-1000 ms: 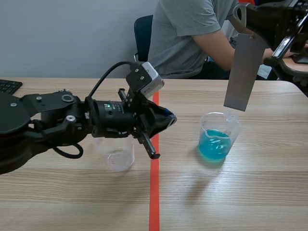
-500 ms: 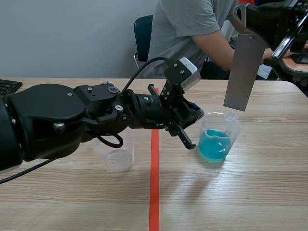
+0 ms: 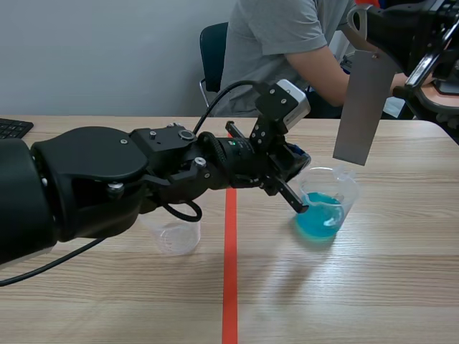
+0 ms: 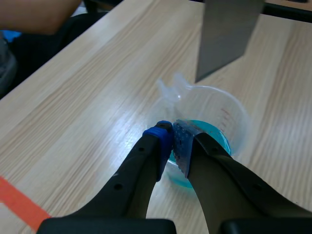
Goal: Do the redox reaction experiment.
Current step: 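Raise the plate and point at it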
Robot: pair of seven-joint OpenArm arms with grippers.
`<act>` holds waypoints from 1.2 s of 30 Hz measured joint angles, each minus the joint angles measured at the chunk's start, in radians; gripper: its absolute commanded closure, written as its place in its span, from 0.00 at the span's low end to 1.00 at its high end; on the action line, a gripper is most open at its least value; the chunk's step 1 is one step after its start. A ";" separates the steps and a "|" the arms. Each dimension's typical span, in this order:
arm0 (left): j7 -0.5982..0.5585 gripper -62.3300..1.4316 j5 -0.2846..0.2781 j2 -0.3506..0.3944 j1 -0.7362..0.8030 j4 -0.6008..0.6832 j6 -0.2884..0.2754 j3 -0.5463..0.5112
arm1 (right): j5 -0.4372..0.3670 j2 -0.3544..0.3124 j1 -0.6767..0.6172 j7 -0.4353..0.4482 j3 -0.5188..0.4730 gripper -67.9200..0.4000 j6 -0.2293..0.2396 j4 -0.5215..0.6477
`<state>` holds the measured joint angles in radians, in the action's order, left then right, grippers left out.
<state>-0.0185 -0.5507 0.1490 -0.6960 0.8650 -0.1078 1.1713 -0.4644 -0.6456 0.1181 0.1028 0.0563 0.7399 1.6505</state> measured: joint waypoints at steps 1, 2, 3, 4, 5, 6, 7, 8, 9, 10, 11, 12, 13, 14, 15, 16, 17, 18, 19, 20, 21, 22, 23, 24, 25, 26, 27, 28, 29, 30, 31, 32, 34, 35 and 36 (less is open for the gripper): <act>-0.006 0.91 0.000 0.000 0.000 0.000 0.000 0.000 | 0.000 0.000 0.000 0.000 0.000 0.97 0.000 0.000; -0.008 0.91 0.000 0.000 0.000 0.000 -0.002 0.000 | 0.000 0.000 0.000 0.000 0.000 0.97 0.000 0.000; -0.008 0.91 0.000 0.000 0.000 0.000 -0.005 0.000 | 0.000 0.000 0.000 0.000 0.000 0.97 0.000 0.000; -0.008 0.91 0.000 0.000 0.000 0.000 -0.005 0.000 | 0.000 0.000 0.000 0.000 0.000 0.97 0.000 0.000; -0.010 0.91 0.000 0.000 0.000 0.000 -0.005 0.000 | 0.000 0.000 0.000 0.000 0.000 0.97 0.000 0.000; -0.017 0.91 0.000 0.000 0.000 0.000 -0.005 0.000 | 0.000 0.000 0.000 0.000 0.000 0.97 0.000 0.000; -0.018 0.91 0.000 0.000 0.000 0.000 -0.005 0.000 | 0.000 0.000 0.000 0.000 0.000 0.97 0.000 0.000; -0.019 0.91 0.000 0.000 0.000 0.000 -0.005 0.000 | 0.000 0.000 0.000 0.000 0.000 0.97 0.000 0.000; -0.019 0.91 0.000 0.000 0.000 0.000 -0.005 0.000 | 0.000 0.000 0.000 0.000 0.000 0.97 0.000 0.000; -0.019 0.91 0.000 0.000 0.000 0.000 -0.005 0.000 | 0.000 0.000 0.000 0.000 0.000 0.97 0.000 0.000; -0.019 0.91 0.000 0.000 0.000 0.000 -0.005 0.000 | 0.000 0.000 0.000 0.000 0.000 0.97 0.000 0.000; -0.020 0.91 0.000 0.000 0.000 0.000 -0.007 0.000 | 0.000 0.000 0.000 0.000 0.000 0.97 0.000 0.000; -0.023 0.91 0.000 0.000 0.000 0.000 -0.010 0.000 | 0.000 0.000 0.000 0.000 0.000 0.97 0.000 0.000; -0.024 0.91 0.000 0.000 0.000 0.000 -0.016 0.000 | 0.000 0.000 0.000 0.000 0.000 0.97 0.000 0.000; -0.027 0.91 0.000 0.000 0.000 0.000 -0.019 0.000 | 0.000 0.000 0.000 0.000 0.000 0.97 0.000 0.000; -0.033 0.91 0.000 0.000 0.000 0.000 -0.019 0.000 | 0.000 0.000 0.000 0.000 0.000 0.97 0.000 0.000; -0.038 0.91 0.000 0.000 0.000 0.000 -0.019 0.000 | 0.000 0.000 0.000 0.000 0.000 0.97 0.000 0.000; -0.040 0.91 0.000 0.000 0.000 0.000 -0.020 0.000 | 0.000 0.000 0.000 0.000 0.000 0.97 0.000 0.000; -0.047 0.91 0.000 0.000 0.000 0.000 -0.026 0.000 | 0.000 0.000 0.000 0.000 0.000 0.97 0.000 0.000; -0.055 0.91 0.000 0.000 0.000 0.000 -0.029 0.000 | 0.000 0.000 0.000 0.000 0.000 0.97 0.000 0.000; -0.058 0.91 0.000 0.000 0.000 0.000 -0.043 0.000 | 0.000 0.000 0.000 0.000 0.000 0.97 0.000 0.000; -0.058 0.91 0.000 0.000 0.000 0.000 -0.043 0.000 | 0.000 0.000 0.000 0.000 0.000 0.97 0.000 0.000; -0.058 0.91 0.000 -0.002 0.000 0.000 -0.042 0.000 | 0.000 0.000 0.000 0.000 0.000 0.97 0.000 0.000; -0.058 0.91 0.000 -0.004 0.000 0.000 -0.042 0.000 | 0.000 0.000 0.000 0.000 0.000 0.97 0.000 0.000; -0.058 0.91 0.000 -0.007 0.000 0.000 -0.042 0.000 | 0.000 0.000 0.000 0.000 0.000 0.97 0.000 0.000; -0.058 0.91 0.000 -0.011 0.000 0.000 -0.042 0.000 | 0.000 0.000 0.000 0.000 0.000 0.97 0.000 0.000; -0.057 0.91 0.000 -0.014 0.000 0.000 -0.043 0.000 | 0.000 0.000 0.000 0.000 0.000 0.97 0.000 0.000; -0.057 0.91 0.000 -0.016 0.000 0.000 -0.044 0.000 | 0.000 0.000 0.000 0.000 0.000 0.97 0.000 0.000; -0.057 0.91 0.000 -0.019 0.000 0.000 -0.043 0.000 | 0.000 0.000 0.000 0.000 0.000 0.97 0.000 0.000; -0.057 0.91 0.000 -0.021 0.000 0.000 -0.043 0.000 | 0.000 0.000 0.000 0.000 0.000 0.97 0.000 0.000; -0.057 0.91 0.000 -0.023 0.000 0.000 -0.043 0.000 | 0.000 0.000 0.000 0.000 0.000 0.97 0.000 0.000; -0.057 0.91 0.000 -0.025 0.000 0.000 -0.043 0.000 | 0.000 0.000 0.000 0.000 0.000 0.97 0.000 0.000; -0.057 0.91 0.000 -0.025 0.000 0.000 -0.043 0.000 | 0.000 0.000 0.000 0.000 0.000 0.97 0.000 0.000; -0.057 0.91 0.000 -0.024 0.000 0.000 -0.043 0.000 | 0.000 0.000 0.000 0.000 0.000 0.97 0.000 0.000; -0.057 0.91 0.000 -0.024 0.000 0.000 -0.043 0.000 | 0.000 0.000 0.000 -0.001 0.000 0.97 0.000 0.000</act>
<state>-0.0753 -0.5507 0.1246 -0.6956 0.8654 -0.1505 1.1713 -0.4644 -0.6456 0.1181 0.1020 0.0563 0.7399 1.6505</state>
